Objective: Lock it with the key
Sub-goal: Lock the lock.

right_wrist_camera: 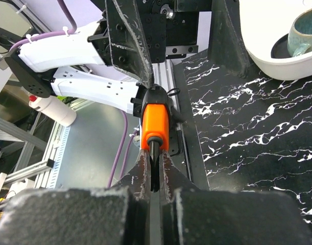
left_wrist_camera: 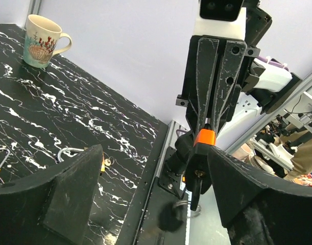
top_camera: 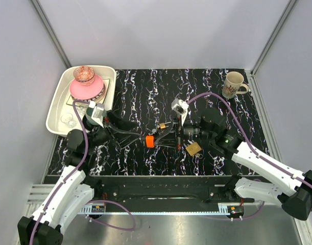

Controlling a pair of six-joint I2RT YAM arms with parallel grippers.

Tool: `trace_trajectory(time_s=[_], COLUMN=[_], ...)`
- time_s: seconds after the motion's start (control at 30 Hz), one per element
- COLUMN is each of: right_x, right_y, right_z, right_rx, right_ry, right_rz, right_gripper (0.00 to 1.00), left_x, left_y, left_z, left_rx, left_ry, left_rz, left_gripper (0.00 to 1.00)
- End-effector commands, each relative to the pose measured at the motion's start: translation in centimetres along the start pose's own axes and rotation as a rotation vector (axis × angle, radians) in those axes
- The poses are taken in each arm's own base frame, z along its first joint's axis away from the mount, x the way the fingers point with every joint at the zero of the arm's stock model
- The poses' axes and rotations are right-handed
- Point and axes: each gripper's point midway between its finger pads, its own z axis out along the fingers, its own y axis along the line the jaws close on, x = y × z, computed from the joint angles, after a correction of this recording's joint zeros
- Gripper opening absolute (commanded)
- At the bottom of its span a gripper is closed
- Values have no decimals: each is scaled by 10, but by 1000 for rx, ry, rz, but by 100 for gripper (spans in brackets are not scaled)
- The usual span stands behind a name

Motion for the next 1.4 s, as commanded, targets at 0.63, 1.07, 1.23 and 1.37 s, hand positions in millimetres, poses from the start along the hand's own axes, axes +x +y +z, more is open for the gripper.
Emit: trace_trajectory(time_s=[0.63, 1.07, 1.23, 1.37], right_x=[-27, -29, -27, -25], right_y=[7, 9, 5, 0], right_z=[-2, -8, -9, -10], right_rx=[-23, -10, 1, 19], right_ry=[-83, -104, -102, -105], right_rz=[-45, -45, -40, -34], right_gripper=[0, 0, 0, 0], left_x=[15, 11, 5, 2], left_y=[-23, -9, 2, 7], left_z=[-13, -22, -31, -37], left_rx=[72, -51, -138, -191], left_ry=[49, -8, -48, -73], left_rz=[21, 58, 82, 91], left_gripper=[0, 0, 0, 0])
